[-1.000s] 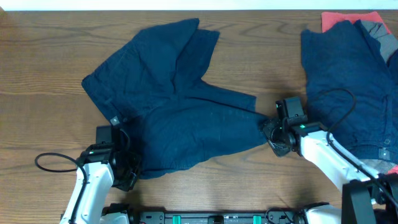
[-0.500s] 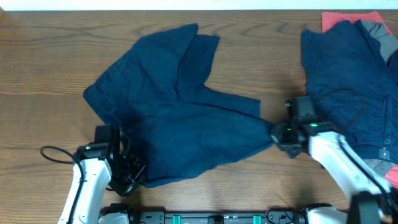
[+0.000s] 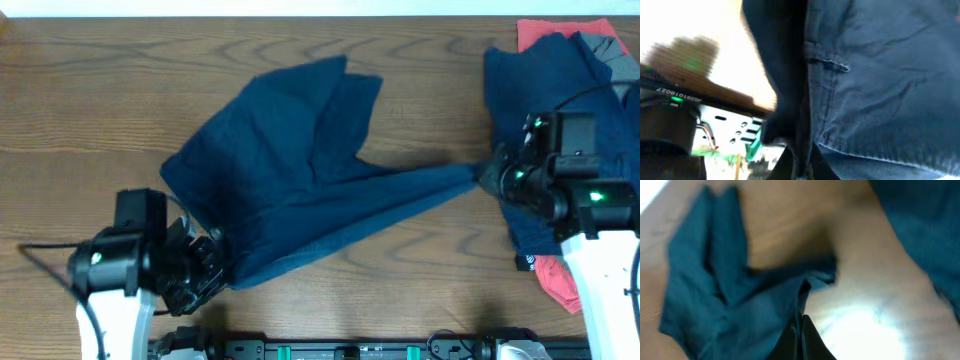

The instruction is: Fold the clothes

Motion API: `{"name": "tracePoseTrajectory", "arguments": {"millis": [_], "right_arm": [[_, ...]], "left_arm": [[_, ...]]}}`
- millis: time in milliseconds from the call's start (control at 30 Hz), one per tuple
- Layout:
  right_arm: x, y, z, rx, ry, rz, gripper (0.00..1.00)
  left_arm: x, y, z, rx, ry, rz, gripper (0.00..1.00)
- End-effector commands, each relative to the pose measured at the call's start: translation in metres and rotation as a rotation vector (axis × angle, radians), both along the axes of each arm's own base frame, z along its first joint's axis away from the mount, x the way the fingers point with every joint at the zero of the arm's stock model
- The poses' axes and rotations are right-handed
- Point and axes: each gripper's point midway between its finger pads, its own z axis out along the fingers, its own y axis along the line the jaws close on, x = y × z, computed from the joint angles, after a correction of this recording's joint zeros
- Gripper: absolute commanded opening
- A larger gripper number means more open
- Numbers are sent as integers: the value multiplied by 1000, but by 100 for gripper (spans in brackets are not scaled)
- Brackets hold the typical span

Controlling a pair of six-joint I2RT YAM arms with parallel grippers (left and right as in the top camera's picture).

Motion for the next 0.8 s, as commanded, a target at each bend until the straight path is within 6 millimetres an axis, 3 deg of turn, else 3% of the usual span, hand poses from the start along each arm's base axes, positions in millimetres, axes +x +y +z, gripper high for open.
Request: {"name": "tracePoseTrajectory", "arguments": {"millis": [0, 133, 300, 567, 767], "right_arm": [[29, -13, 34, -144, -147, 59, 1], [70, 17, 58, -178, -308, 193, 1], [114, 60, 58, -174, -408, 289, 1], [180, 113, 35, -173, -553, 367, 1], [217, 151, 7, -151, -641, 402, 1]], "left_arm": [[6, 10, 17, 71, -100, -8, 6], [38, 16, 29, 87, -229, 68, 6], [80, 40, 26, 171, -273, 229, 6], [139, 88, -3, 359, -234, 465, 6], [169, 108, -27, 428, -215, 571, 6]]}}
